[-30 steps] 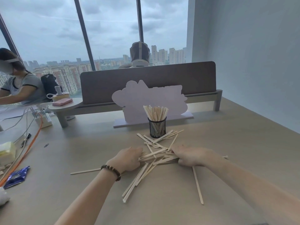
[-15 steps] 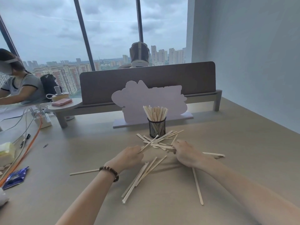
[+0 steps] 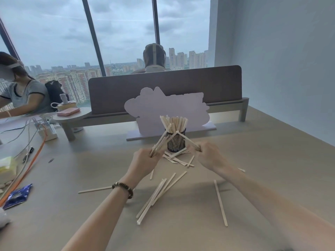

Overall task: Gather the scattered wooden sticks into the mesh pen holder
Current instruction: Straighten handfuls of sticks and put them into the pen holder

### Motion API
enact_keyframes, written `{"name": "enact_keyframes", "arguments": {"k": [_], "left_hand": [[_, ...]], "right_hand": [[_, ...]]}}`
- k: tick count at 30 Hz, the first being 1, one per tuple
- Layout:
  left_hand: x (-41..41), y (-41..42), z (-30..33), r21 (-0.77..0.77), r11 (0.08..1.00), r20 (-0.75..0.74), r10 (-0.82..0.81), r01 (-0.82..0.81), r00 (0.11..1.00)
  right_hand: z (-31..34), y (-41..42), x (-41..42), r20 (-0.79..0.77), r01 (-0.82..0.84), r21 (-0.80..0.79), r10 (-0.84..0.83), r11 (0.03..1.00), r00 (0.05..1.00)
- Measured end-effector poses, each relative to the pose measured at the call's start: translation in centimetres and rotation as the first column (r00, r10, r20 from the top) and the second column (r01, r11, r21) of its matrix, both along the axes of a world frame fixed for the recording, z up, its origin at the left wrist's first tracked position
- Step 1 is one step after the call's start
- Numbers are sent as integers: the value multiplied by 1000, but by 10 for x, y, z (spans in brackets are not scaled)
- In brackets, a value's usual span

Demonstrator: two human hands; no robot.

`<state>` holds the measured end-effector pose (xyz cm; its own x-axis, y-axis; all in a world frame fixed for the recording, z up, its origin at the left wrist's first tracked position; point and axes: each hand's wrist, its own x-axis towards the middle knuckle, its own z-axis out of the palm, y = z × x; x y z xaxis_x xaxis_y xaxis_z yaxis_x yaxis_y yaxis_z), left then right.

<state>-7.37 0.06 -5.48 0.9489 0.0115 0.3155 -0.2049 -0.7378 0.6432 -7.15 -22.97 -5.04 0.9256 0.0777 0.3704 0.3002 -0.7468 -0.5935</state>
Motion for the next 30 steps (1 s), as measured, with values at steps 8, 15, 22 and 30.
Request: {"name": "enact_keyframes", "arguments": {"k": [8, 15, 22, 30], "left_hand": [[-4, -10, 16, -606, 784, 120, -77, 135, 990], [-6, -14, 15, -708, 686, 156, -84, 171, 984], [-3, -14, 11, -680, 709, 189, -72, 184, 979], [-3, -22, 14, -655, 731, 209, -68, 191, 976]], "right_hand": [[38, -1, 0, -51, -60, 671, 127, 739, 991], [43, 4, -4, -78, -81, 794, 234, 602, 969], [40, 14, -2, -25, -101, 773, 189, 627, 982], [55, 11, 3, -70, -48, 863, 212, 504, 975]]}}
